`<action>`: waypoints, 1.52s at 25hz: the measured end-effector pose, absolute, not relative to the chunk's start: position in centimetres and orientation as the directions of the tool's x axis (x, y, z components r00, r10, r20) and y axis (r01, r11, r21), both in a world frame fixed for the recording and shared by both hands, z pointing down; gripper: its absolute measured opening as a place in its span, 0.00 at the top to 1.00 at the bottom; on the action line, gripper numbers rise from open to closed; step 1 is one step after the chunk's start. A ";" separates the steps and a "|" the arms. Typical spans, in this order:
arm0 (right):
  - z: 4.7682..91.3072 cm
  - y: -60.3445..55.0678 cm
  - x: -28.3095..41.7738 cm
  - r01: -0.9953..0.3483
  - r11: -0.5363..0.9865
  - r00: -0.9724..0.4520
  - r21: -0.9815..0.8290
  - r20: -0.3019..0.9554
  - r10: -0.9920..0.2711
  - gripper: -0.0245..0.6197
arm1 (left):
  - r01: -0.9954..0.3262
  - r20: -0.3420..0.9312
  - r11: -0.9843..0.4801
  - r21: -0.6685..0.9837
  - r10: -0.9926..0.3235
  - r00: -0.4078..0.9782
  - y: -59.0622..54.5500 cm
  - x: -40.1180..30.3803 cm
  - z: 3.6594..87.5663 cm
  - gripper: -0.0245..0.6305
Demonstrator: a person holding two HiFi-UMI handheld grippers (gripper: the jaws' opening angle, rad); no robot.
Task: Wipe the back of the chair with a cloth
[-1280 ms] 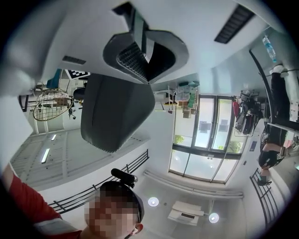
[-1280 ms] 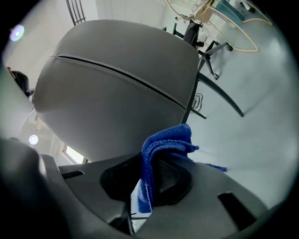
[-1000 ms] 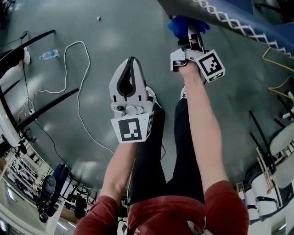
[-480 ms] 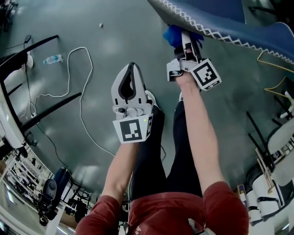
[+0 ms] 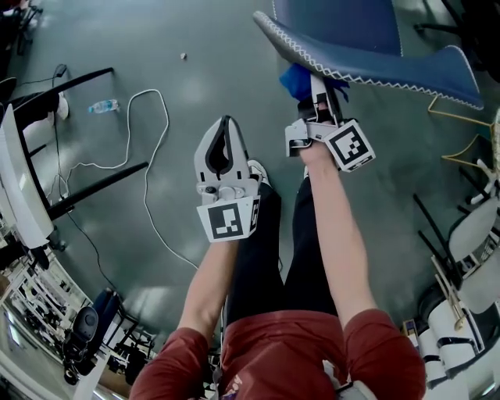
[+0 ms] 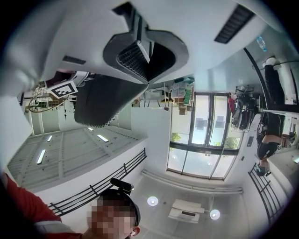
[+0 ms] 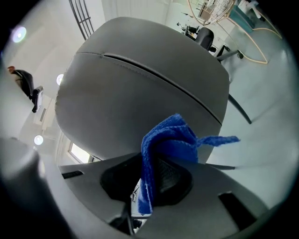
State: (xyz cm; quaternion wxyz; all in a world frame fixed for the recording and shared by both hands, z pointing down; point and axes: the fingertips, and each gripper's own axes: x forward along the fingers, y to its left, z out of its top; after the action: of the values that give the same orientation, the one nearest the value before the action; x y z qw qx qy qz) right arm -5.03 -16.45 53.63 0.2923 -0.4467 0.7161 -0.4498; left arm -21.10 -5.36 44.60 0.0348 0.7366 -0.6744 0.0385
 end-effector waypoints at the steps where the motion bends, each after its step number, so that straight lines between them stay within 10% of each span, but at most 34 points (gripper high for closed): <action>1: 52.5 -16.5 -5.1 -0.371 0.203 -0.429 -0.906 -0.026 -0.903 0.87 | -0.996 0.099 -0.088 -0.006 -0.991 0.087 -5.5 -21.1 43.7 0.94; 20: 36.4 -10.5 -2.2 -0.360 0.116 -0.395 -0.925 0.038 -0.918 0.87 | -0.982 0.103 -0.144 -0.123 -0.986 0.132 -0.1 -18.5 30.2 0.94; 38: 38.4 -8.6 0.5 -0.380 0.003 -0.378 -0.925 0.152 -0.913 0.87 | -0.969 0.128 -0.191 -0.155 -0.977 0.172 0.2 -16.3 27.6 0.94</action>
State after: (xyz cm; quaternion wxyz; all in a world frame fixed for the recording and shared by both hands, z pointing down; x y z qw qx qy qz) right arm 0.53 -8.62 38.42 0.2630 -0.4918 0.6576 -0.5065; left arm -16.31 0.23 27.57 -0.0189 0.7653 -0.6357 0.0993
